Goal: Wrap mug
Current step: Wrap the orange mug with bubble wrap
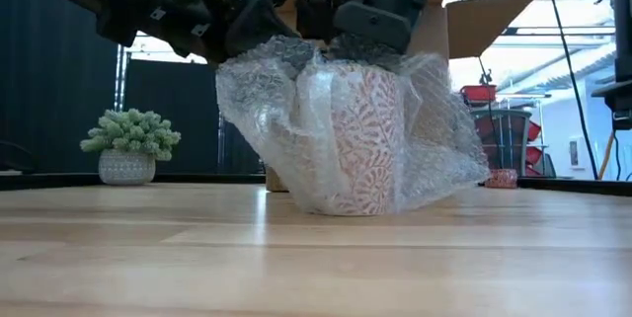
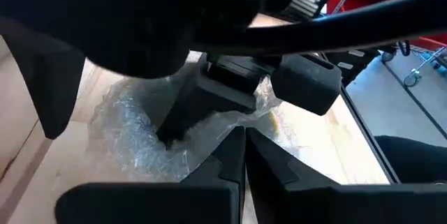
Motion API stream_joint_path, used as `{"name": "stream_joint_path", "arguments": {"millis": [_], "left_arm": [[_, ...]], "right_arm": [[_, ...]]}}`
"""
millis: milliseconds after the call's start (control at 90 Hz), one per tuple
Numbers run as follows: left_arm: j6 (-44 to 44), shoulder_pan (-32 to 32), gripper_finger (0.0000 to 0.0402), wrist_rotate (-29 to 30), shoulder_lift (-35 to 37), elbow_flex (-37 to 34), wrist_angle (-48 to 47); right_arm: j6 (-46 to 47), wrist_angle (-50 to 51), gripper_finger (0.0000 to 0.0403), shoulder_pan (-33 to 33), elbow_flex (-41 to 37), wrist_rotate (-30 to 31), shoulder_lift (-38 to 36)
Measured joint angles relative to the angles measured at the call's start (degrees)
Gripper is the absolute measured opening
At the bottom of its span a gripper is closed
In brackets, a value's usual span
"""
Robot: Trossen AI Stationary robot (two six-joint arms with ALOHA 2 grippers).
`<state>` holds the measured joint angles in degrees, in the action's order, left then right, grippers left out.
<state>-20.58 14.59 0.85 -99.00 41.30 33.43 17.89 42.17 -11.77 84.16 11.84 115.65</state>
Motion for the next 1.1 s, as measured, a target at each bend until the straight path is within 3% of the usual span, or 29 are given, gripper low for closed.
{"name": "stream_joint_path", "arguments": {"millis": [589,767,956,1100], "left_arm": [[0.04,0.04,0.0,-0.03,0.0,-0.02,-0.05],[0.04,0.04,0.0,-0.03,0.0,-0.02,-0.04],[0.04,0.04,0.0,-0.03,0.0,-0.02,-0.04],[0.04,0.04,0.0,-0.02,0.0,-0.02,-0.03]], "right_arm": [[2.11,7.4,0.0238,-2.31,0.44,0.4,-19.44],[5.22,8.98,0.0238,-6.38,0.42,0.63,-18.91],[7.35,6.41,0.0238,-8.91,0.44,8.87,-13.87],[6.93,5.79,0.0238,-8.75,0.53,9.43,-8.91]]}}
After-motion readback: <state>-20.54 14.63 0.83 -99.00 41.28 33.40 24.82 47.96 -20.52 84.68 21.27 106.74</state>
